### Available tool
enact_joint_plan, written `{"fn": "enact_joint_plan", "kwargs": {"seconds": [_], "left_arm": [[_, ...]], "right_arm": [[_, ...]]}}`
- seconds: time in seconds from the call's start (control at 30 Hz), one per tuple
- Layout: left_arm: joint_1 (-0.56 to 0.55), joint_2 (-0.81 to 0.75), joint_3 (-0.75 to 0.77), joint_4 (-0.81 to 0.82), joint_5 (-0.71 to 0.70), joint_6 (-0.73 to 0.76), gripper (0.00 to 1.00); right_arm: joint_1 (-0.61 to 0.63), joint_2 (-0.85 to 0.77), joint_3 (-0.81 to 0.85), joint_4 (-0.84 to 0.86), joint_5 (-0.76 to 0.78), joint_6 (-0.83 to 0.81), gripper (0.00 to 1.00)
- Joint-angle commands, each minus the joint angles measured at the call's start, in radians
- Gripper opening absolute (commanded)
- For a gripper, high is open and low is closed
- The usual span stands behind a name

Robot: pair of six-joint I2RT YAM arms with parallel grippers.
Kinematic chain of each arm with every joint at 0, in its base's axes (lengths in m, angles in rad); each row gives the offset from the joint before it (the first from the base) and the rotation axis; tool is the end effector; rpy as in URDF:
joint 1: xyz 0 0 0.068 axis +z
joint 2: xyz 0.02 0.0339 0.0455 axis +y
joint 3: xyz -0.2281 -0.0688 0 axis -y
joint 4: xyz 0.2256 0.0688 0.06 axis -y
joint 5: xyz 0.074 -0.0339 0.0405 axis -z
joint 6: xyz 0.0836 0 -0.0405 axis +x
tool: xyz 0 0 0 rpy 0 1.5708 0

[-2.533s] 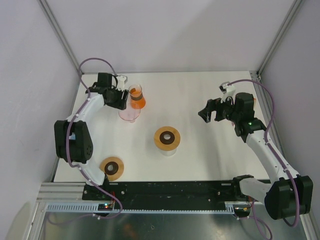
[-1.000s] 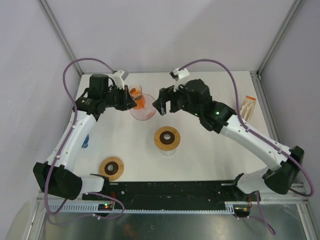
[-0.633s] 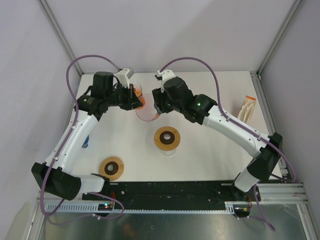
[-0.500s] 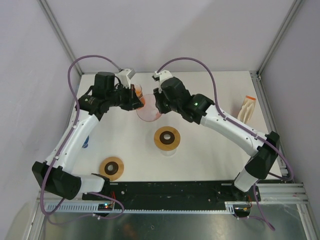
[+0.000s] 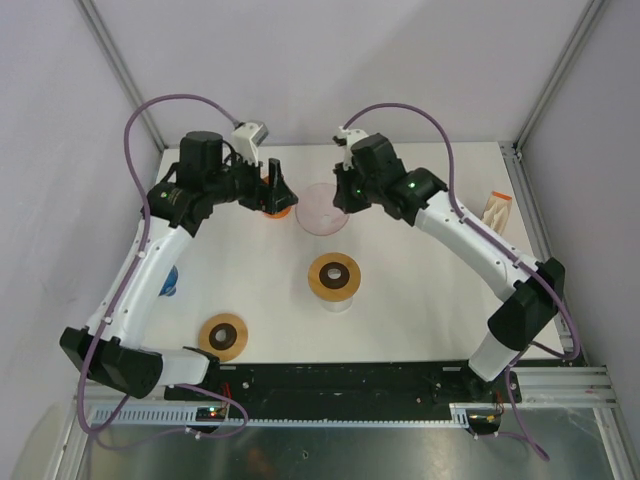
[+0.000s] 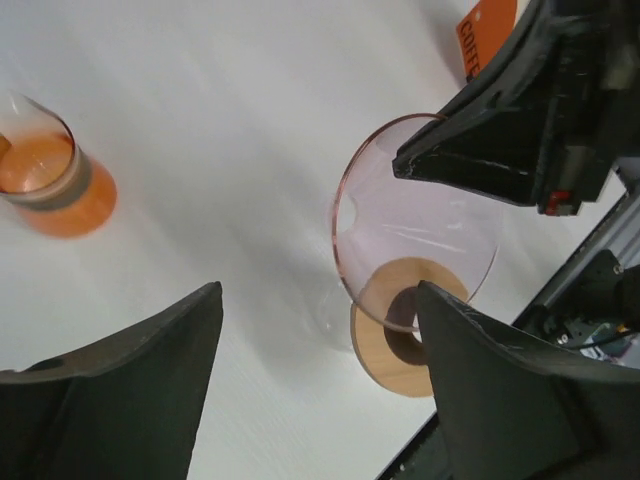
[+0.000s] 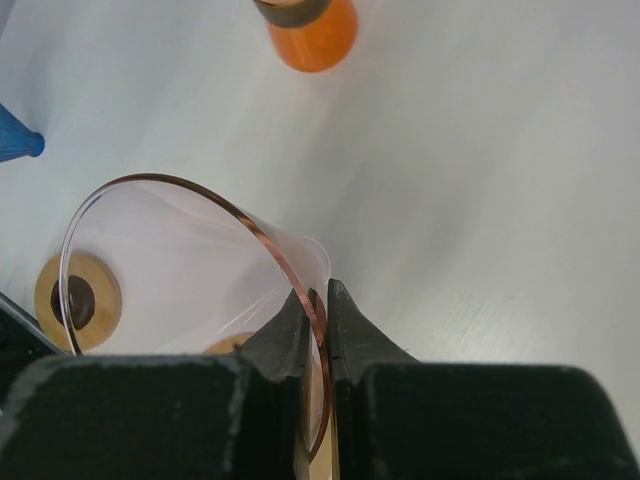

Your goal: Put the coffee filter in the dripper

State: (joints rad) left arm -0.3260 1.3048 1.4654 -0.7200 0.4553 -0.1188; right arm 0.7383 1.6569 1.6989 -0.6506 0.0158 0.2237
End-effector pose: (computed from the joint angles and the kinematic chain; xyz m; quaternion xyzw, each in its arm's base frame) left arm 0.2720 -0.1307 0.3498 0.1969 0.8364 -0.2967 0.4167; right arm 0.2907 0.2627 0.3201 -0.2220 0.8582 0.2079 0.4135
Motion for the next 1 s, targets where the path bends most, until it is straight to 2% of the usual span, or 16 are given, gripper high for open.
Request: {"fn": "enact_joint_plan", "kwargs": {"seconds": [0.0, 0.07, 0.13, 0.3, 0.4, 0.53, 0.7, 0.83, 0.97], "left_arm": [[-0.002, -0.028, 0.099, 0.017, 0.002, 0.088, 0.88], [-0.002, -0.027, 0.119, 0.017, 0.008, 0.109, 0.95], [-0.002, -0.018, 0.123, 0.017, -0.008, 0.136, 0.97], [-0.002, -0.006, 0.098, 0.017, -0.006, 0.160, 0.98], [-0.002, 0.000, 0.085, 0.018, -0.005, 0.167, 0.98], [-0.003, -0.003, 0.061, 0.017, 0.029, 0.152, 0.97], [-0.051, -0.038, 0.000, 0.012, 0.097, 0.128, 0.86], [-0.104, -0.047, -0.002, -0.028, 0.134, 0.153, 0.71], [-0.127, -0.048, 0.011, -0.073, 0.149, 0.234, 0.66]], "right_arm": [[-0.057, -0.072, 0.042, -0.091, -0.144, -0.001, 0.00], [-0.085, -0.088, 0.065, -0.144, -0.204, -0.014, 0.00], [-0.108, -0.108, 0.078, -0.190, -0.265, -0.021, 0.00], [-0.118, -0.144, 0.106, -0.324, -0.345, -0.046, 0.00], [-0.099, -0.155, 0.092, -0.352, -0.390, -0.045, 0.00], [-0.059, -0.146, 0.067, -0.365, -0.372, -0.041, 0.00], [-0.038, -0.144, 0.013, -0.326, -0.371, -0.023, 0.00], [-0.025, -0.142, -0.018, -0.302, -0.349, -0.015, 0.00], [-0.026, -0.141, -0.055, -0.265, -0.358, -0.012, 0.00]]}}
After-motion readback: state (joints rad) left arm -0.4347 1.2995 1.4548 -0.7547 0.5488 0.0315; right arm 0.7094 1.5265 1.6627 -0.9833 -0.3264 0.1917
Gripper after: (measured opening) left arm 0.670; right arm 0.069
